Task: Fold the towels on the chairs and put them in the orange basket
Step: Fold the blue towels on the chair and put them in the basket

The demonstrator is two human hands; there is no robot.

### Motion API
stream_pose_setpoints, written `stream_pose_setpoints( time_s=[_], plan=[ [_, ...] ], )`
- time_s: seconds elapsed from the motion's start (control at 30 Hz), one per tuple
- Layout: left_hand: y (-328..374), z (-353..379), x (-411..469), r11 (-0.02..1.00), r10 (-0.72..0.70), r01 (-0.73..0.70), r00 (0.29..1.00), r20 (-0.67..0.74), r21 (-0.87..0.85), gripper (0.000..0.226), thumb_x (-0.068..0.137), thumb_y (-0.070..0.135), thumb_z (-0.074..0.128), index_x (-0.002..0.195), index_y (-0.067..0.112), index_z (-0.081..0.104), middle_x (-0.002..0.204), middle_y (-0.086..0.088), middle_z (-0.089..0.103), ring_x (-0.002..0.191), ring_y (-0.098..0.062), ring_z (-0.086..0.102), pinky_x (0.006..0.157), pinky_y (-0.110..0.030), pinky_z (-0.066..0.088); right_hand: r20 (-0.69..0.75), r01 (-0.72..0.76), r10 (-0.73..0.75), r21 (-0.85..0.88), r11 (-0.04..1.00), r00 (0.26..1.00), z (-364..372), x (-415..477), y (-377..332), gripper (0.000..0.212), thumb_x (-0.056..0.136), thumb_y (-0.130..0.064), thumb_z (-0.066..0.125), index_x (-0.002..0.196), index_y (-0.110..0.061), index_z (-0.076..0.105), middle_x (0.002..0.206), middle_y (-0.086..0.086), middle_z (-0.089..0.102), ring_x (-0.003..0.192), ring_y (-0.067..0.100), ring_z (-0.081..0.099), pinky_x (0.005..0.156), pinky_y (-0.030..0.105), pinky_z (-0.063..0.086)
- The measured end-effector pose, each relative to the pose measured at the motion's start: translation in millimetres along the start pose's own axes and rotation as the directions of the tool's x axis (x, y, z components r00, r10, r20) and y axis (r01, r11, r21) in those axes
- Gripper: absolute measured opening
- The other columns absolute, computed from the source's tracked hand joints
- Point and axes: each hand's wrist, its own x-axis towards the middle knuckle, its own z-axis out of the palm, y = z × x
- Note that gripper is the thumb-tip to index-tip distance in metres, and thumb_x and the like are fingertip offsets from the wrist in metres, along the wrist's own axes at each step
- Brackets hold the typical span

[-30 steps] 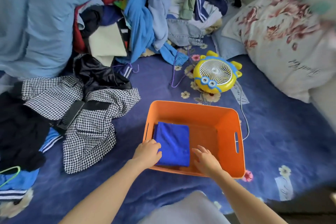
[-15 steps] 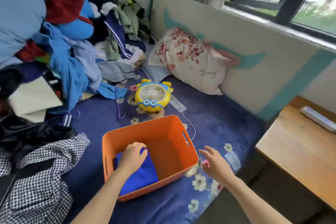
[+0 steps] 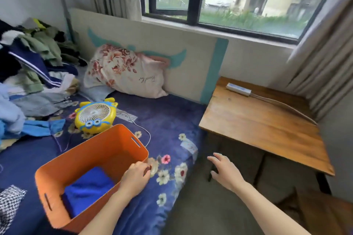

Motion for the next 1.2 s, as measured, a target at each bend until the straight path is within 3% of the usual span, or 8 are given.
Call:
stream_pose_setpoints(
  time_s=[0.1,0.23,0.33,0.6,0.9,1.2],
  plan=[
    [47.8,28.9,-17.1,0.998,0.053,-0.052,0.998,0.03,-0.038,0.027,0.092,0.023,0.047,0.111,0.012,0.063,0.118,-0.005,0.061,0.114,-0.022,0.053,0.094,-0.029,0.038,-0.014,-0.111,0.111,0.028,0.993,0.994,3.6,-57.2,49.9,0.053,0.092,-0.025,0.048,0.142,-0.027,0.033,0.153,0.001,0.025,0.139,0.018,0.026,0.108,0.028,0.029],
    [119.0,73.3,-43.1,0.982,0.181,-0.175,0.979,0.091,-0.077,0.046,0.085,0.04,0.041,0.11,0.01,0.065,0.113,-0.009,0.064,0.11,-0.025,0.056,0.092,-0.031,0.04,-0.021,-0.265,0.268,0.109,0.958,0.963,9.0,-142.9,113.2,0.052,0.091,-0.025,0.051,0.14,-0.027,0.036,0.151,0.001,0.028,0.134,0.019,0.034,0.106,0.029,0.034],
    [190.8,118.3,-70.1,0.948,0.317,-0.31,0.936,0.154,-0.072,0.03,0.092,0.028,0.048,0.115,0.016,0.062,0.12,-0.001,0.061,0.113,-0.019,0.053,0.094,-0.029,0.041,-0.019,-0.433,0.439,0.135,0.891,0.898,9.9,-222.3,167.6,0.051,0.091,-0.025,0.051,0.14,-0.026,0.037,0.15,0.0,0.029,0.136,0.018,0.031,0.106,0.028,0.033],
    [340.6,190.6,-95.5,0.779,0.609,-0.626,0.745,0.274,-0.029,0.03,0.094,0.028,0.042,0.116,0.021,0.061,0.124,0.005,0.056,0.115,-0.015,0.048,0.093,-0.026,0.041,-0.083,-0.684,0.727,0.28,0.674,0.682,18.4,-350.7,257.7,0.05,0.092,-0.025,0.051,0.14,-0.024,0.037,0.147,-0.002,0.033,0.135,0.017,0.031,0.105,0.028,0.033],
    [471.8,278.5,-64.1,0.629,0.724,-0.772,0.536,0.434,-0.096,0.028,0.096,0.027,0.041,0.114,0.02,0.06,0.119,0.003,0.058,0.111,-0.017,0.05,0.087,-0.026,0.042,-0.005,-0.826,0.896,0.385,0.412,0.445,32.7,-406.1,338.9,0.054,0.093,-0.024,0.048,0.144,-0.024,0.029,0.145,-0.004,0.034,0.133,0.016,0.032,0.104,0.029,0.035],
    [561.2,367.6,-20.8,0.621,0.704,-0.763,0.443,0.555,-0.179,0.028,0.095,0.027,0.043,0.117,0.02,0.059,0.115,0.002,0.059,0.107,-0.015,0.053,0.085,-0.024,0.046,0.112,-0.895,0.943,0.365,0.255,0.314,25.4,-392.3,426.2,0.056,0.093,-0.023,0.047,0.145,-0.025,0.025,0.147,-0.005,0.032,0.134,0.015,0.031,0.104,0.029,0.035]
  ],
)
